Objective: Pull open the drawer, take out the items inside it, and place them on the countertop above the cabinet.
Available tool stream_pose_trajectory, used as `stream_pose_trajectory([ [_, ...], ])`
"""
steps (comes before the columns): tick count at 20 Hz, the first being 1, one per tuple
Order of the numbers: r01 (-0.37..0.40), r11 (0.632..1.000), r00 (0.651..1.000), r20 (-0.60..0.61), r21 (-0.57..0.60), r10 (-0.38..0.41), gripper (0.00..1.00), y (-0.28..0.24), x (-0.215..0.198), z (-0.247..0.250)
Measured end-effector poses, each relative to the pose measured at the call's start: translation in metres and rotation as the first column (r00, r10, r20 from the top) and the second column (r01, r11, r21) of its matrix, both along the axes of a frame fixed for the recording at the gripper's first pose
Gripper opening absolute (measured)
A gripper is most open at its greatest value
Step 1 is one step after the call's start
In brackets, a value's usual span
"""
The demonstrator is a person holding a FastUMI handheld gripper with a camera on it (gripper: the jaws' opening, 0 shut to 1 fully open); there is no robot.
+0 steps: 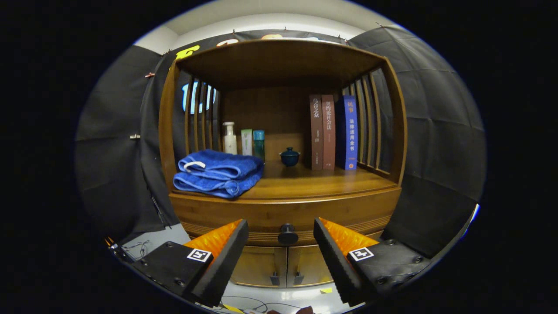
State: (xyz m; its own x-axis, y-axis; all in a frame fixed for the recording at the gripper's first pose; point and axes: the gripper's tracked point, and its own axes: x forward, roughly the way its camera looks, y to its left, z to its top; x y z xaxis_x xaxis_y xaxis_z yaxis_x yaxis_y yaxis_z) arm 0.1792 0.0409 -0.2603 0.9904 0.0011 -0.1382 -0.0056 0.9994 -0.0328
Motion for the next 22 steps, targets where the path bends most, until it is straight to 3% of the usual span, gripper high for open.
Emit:
stream_pose_trajectory([
  [4,-0.024,0.999,0.998,-0.052,-0.035,0.022,0.99,0.010,0.029,-0.034],
  [11,0.052,0.999,0.996,-0.077,0.002,-0.052,0.98,-0.021,0.071,-0.056],
  [13,0.046,0.999,0.993,-0.111,0.022,-0.043,0.85,-0.022,0.080,-0.068],
  [16,0.042,0.999,0.991,-0.128,0.008,-0.041,0.53,-0.025,0.084,-0.075],
  [18,0.032,0.999,0.991,-0.133,-0.003,-0.032,0.45,-0.027,0.081,-0.073],
  [19,0.022,1.000,0.990,-0.143,0.002,-0.021,0.35,-0.026,0.084,-0.079],
  [22,0.019,1.000,0.989,-0.147,0.010,-0.018,0.35,-0.026,0.076,-0.076],
])
